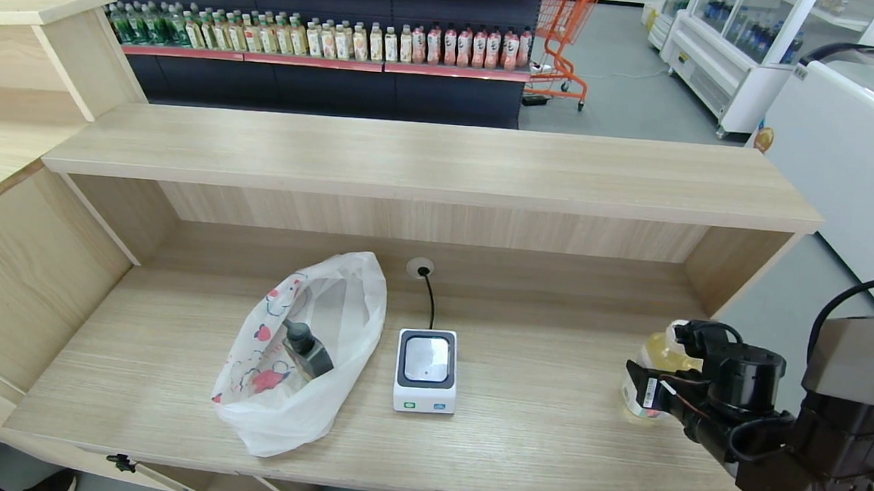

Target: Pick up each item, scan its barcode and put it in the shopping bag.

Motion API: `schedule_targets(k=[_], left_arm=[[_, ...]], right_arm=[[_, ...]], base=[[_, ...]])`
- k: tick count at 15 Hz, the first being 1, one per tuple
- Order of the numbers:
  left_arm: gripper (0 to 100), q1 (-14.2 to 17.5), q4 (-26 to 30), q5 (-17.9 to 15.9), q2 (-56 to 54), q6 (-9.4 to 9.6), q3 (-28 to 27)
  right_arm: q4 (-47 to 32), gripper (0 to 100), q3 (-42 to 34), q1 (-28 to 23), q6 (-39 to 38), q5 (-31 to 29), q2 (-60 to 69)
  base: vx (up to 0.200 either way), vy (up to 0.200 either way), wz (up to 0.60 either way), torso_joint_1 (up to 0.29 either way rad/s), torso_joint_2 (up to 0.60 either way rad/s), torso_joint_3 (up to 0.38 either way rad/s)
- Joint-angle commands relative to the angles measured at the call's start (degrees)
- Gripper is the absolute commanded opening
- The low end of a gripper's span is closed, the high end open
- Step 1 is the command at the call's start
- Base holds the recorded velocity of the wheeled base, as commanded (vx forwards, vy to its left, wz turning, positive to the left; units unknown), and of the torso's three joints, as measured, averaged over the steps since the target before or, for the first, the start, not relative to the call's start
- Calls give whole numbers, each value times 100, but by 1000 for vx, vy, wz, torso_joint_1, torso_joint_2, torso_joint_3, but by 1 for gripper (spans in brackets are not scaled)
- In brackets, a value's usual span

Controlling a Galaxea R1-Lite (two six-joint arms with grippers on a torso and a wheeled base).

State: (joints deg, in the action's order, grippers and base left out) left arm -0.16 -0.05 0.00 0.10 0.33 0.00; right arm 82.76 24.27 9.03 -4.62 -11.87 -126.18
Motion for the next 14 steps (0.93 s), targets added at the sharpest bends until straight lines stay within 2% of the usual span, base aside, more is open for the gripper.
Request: schedule_targets(k=[1, 5, 9, 11, 13, 14], left_arm=[[100, -2, -4, 0, -1, 2, 0], [100, -2, -4, 0, -1, 2, 0], [100, -2, -4, 0, -1, 2, 0], [100, -2, -4, 0, -1, 2, 0], [100, -2, -4, 0, -1, 2, 0], [100, -2, -4, 0, -1, 2, 0]], right_arm=[[-6, 0, 174, -24, 93, 10, -73], [3, 0, 130, 28, 436, 177, -3], [-6, 0, 122, -68, 664, 845, 463], [-76, 0, 95, -253, 603, 1741, 1043], [-419, 0, -177, -622, 506, 3596, 1949], [-1025, 0, -177, -666, 383, 4272, 2511]], base=[[0, 0, 0, 0, 0, 0], [0, 0, 0, 0, 0, 0], [0, 0, 0, 0, 0, 0], [0, 0, 0, 0, 0, 0], [0, 0, 0, 0, 0, 0], [0, 0, 0, 0, 0, 0]])
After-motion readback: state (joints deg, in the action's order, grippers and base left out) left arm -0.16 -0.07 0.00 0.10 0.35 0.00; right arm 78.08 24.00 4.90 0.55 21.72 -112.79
